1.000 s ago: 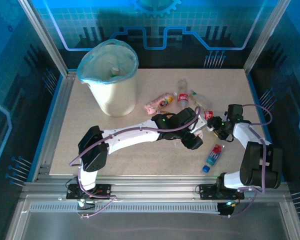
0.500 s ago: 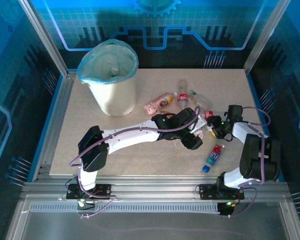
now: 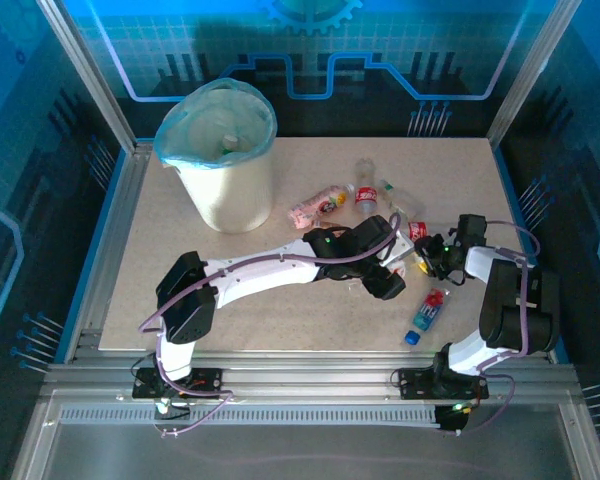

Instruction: Put the plastic bottles in the bin

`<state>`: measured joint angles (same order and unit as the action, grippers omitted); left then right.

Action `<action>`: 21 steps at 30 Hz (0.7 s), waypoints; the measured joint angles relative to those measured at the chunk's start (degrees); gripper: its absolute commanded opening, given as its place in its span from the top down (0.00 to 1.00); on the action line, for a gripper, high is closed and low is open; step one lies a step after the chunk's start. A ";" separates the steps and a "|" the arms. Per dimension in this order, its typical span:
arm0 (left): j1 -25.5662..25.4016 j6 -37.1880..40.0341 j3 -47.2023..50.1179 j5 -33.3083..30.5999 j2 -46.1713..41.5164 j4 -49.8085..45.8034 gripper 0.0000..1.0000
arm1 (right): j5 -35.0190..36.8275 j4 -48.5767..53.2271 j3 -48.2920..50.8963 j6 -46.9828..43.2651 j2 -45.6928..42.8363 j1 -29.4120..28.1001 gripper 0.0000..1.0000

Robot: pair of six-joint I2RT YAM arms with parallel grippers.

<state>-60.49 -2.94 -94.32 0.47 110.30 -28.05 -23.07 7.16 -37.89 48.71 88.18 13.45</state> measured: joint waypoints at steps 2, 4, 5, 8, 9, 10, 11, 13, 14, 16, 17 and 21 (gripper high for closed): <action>0.00 0.02 0.00 -0.02 0.00 -0.02 0.24 | 0.00 0.15 0.35 0.07 -0.92 0.26 0.63; 0.00 0.04 -0.02 -0.20 0.00 -0.20 0.23 | 0.31 1.27 0.46 -0.07 -3.13 0.44 0.66; 0.00 0.07 -0.02 -0.22 0.00 -0.22 0.23 | 0.52 1.81 0.46 -0.22 -4.52 0.48 0.67; 0.00 0.13 -0.04 -0.72 -0.33 -0.44 0.24 | 1.81 4.02 0.44 -0.70 -10.14 0.50 0.71; 0.00 0.24 -0.04 -0.92 -0.68 -0.68 0.24 | 2.21 4.92 0.39 -0.90 -12.24 0.50 0.71; 0.00 0.28 -0.04 -1.11 -1.29 -0.98 0.24 | 2.58 5.90 0.39 -1.03 -14.29 0.50 0.72; 0.09 0.28 -0.04 -1.18 -2.01 -1.27 0.24 | 3.04 7.02 0.33 -1.16 -16.17 0.50 0.73; 0.39 0.26 -0.11 -1.27 -4.20 -1.81 0.25 | 3.82 9.90 0.00 -1.33 -20.65 0.50 0.76; 0.70 0.24 -0.17 -1.25 -5.73 -2.01 0.25 | 4.28 11.54 -0.46 -1.38 -23.08 0.46 0.76; 1.75 -0.15 -0.52 -1.11 -8.96 -2.43 0.26 | 5.66 15.04 -2.32 -1.62 -27.65 -0.20 0.77; 2.62 -0.31 -0.83 -1.01 -10.84 -2.67 0.26 | 6.69 16.96 -4.02 -1.79 -29.88 -1.14 0.77; 7.52 -1.66 -1.14 -1.01 -18.43 -3.34 0.27 | 12.57 23.23 -14.27 -2.67 -35.15 -10.38 0.78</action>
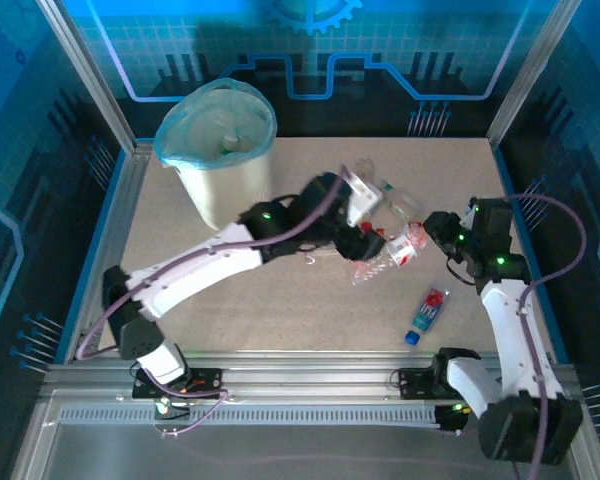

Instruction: Put the plastic bottles in the bin

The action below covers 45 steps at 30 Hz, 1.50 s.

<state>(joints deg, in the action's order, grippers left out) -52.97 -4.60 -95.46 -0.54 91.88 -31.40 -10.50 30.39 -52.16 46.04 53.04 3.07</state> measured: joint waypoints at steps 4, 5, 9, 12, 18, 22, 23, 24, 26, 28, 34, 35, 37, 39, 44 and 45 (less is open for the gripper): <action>5.49 -0.55 -0.09 -0.04 -6.16 -1.86 0.28 | 7.37 3.13 -13.00 -1.49 -0.02 -13.68 0.78; 6.99 -0.92 -0.09 -0.02 -7.61 -2.54 0.29 | 9.25 3.39 -16.20 -1.99 0.66 -17.14 0.78; 13.77 -1.51 -0.07 0.72 -12.33 -4.70 0.31 | 17.62 3.91 -30.08 -5.49 7.23 -31.23 0.78; 20.50 -1.55 -0.07 1.90 -15.28 -5.75 0.32 | 23.19 2.71 -39.76 -9.90 14.23 -40.46 0.79; 32.50 -1.51 0.00 4.33 -17.73 -6.67 0.33 | 30.10 0.37 -60.02 -19.43 30.91 -49.18 0.80; 38.60 -1.51 2.84 4.46 -20.00 -5.70 0.33 | 31.65 -1.51 -72.89 -24.04 41.75 -50.75 0.81; 39.87 -1.51 4.02 4.44 -20.96 -5.44 0.33 | 31.80 -1.86 -76.30 -24.98 44.46 -50.99 0.81; 41.07 -1.49 5.62 4.24 -22.27 -4.76 0.33 | 32.00 -2.16 -79.76 -25.90 47.10 -51.12 0.81; 42.38 -1.49 8.52 3.67 -24.79 -3.23 0.33 | 32.41 -2.95 -86.36 -27.78 52.06 -51.34 0.82; 42.97 -1.46 10.93 3.32 -27.02 -1.68 0.33 | 32.83 -4.59 -93.15 -29.64 57.11 -51.45 0.83; 44.98 -1.77 13.35 3.69 -28.44 1.81 0.33 | 34.14 -11.61 -108.78 -35.91 71.87 -51.45 0.83; 45.59 -2.03 13.81 3.98 -28.39 2.29 0.33 | 34.18 -12.87 -109.98 -36.94 74.05 -51.45 0.83; 46.64 -2.75 14.78 4.50 -28.33 3.13 0.33 | 34.14 -14.95 -110.44 -38.69 77.44 -51.43 0.82; 47.63 -3.13 15.67 5.14 -28.15 3.74 0.33 | 34.07 -16.24 -110.49 -39.93 80.89 -51.39 0.82; 48.54 -3.65 16.70 5.66 -27.93 4.02 0.33 | 33.83 -16.63 -110.49 -40.96 86.93 -51.23 0.79; 48.54 -3.72 16.87 5.84 -27.93 4.28 0.33 | 33.73 -16.50 -110.49 -40.98 87.71 -51.10 0.79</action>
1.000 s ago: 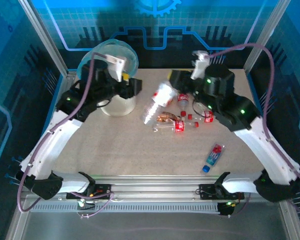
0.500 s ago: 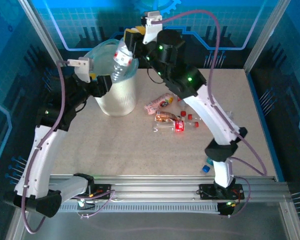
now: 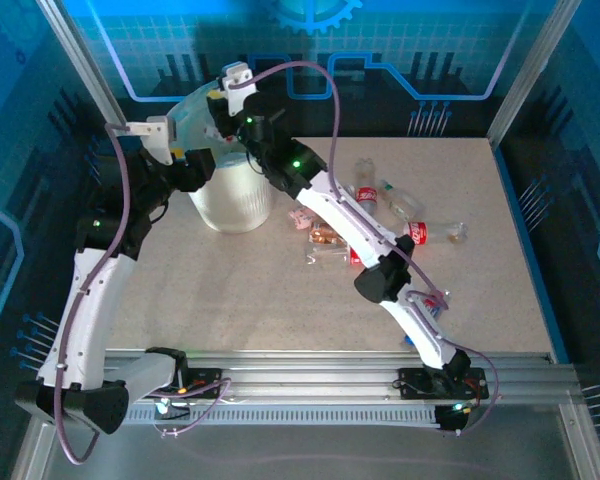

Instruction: Put the plastic bottles in the bin

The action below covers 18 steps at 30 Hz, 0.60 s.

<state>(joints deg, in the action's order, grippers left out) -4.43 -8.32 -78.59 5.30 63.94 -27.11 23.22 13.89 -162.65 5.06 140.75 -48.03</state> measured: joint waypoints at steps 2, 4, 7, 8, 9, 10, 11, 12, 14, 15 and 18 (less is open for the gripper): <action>0.11 -0.24 0.04 0.20 0.00 0.11 0.33 | -0.33 0.20 0.04 0.02 0.90 0.22 0.77; 0.20 -0.42 0.17 0.20 0.00 0.39 0.33 | -0.76 0.22 0.07 0.00 1.31 0.52 0.75; 0.22 -0.44 0.46 0.26 0.02 0.55 0.32 | -1.20 0.22 0.07 0.00 1.92 1.05 0.73; 0.22 -0.44 0.61 0.39 0.02 0.63 0.32 | -1.33 0.22 0.07 0.00 2.25 1.22 0.73; 0.22 -0.46 0.74 0.44 0.02 0.66 0.32 | -1.42 0.24 0.07 0.00 2.60 1.27 0.72; 0.22 -0.46 0.81 0.52 0.02 0.68 0.32 | -1.66 0.39 0.07 0.00 2.95 1.38 0.71; 0.24 -0.48 0.90 0.59 0.04 0.74 0.32 | -1.90 0.81 0.07 -0.02 3.37 1.51 0.69; 0.24 -0.61 0.98 0.61 0.04 0.79 0.32 | -2.38 1.22 0.07 -0.04 3.82 1.51 0.66; 0.26 -0.66 1.07 0.61 0.11 0.92 0.32 | -2.89 1.90 0.07 -0.20 4.61 1.55 0.57; 0.26 -0.66 1.09 0.61 0.13 0.90 0.32 | -3.26 2.29 0.07 -0.28 4.94 1.55 0.50; 0.33 -0.66 1.16 0.61 0.20 0.90 0.32 | -4.15 3.26 0.07 -0.44 5.53 1.55 0.44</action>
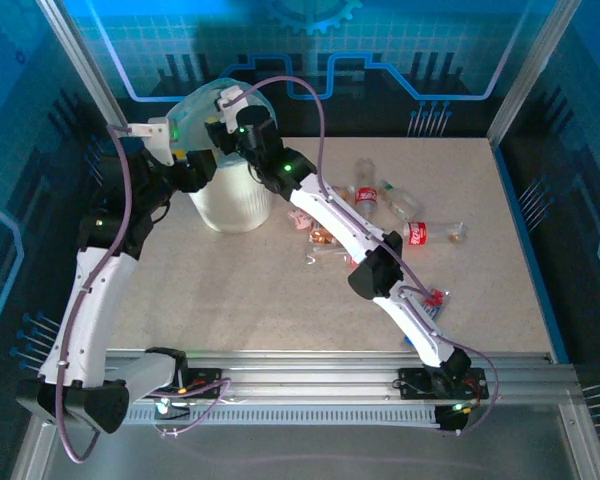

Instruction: Put the plastic bottles in the bin

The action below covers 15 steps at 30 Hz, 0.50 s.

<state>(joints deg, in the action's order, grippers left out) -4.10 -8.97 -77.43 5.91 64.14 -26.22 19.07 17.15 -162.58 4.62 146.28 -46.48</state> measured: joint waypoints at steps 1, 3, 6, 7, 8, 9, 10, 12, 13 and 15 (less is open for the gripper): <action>0.04 0.00 0.02 0.00 0.00 0.00 0.32 | -0.09 0.13 0.00 0.04 0.00 0.00 0.44; 0.20 0.00 0.02 0.00 0.02 0.00 0.32 | -0.24 0.26 0.00 0.26 0.00 0.00 0.44; 0.31 0.00 0.02 0.02 0.09 0.02 0.32 | -0.55 0.31 0.00 0.52 0.00 0.00 0.46; 0.31 0.00 0.02 0.02 0.15 0.02 0.32 | -0.70 0.37 0.00 0.66 0.00 0.00 0.46; 0.31 0.00 0.02 0.02 0.20 0.02 0.32 | -0.87 0.37 0.00 0.79 0.00 0.00 0.46; 0.31 -0.02 0.02 0.02 0.31 0.02 0.32 | -1.14 0.35 0.00 0.94 0.00 0.00 0.46; 0.31 0.00 0.07 0.02 0.35 0.04 0.32 | -1.27 0.37 0.00 1.05 0.00 0.00 0.46; 0.31 -0.02 0.35 0.02 0.42 0.15 0.32 | -1.55 0.46 0.00 1.33 0.00 0.00 0.46; 0.31 -0.02 0.50 0.02 0.42 0.20 0.32 | -1.60 0.59 0.00 1.51 0.00 0.00 0.46; 0.31 -0.02 0.79 0.02 0.44 0.37 0.32 | -1.99 0.87 0.00 2.01 0.00 0.00 0.45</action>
<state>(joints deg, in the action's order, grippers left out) -3.79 -8.99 -76.64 5.93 64.58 -25.85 17.08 18.02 -162.58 6.63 146.28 -46.48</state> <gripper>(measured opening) 0.681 0.544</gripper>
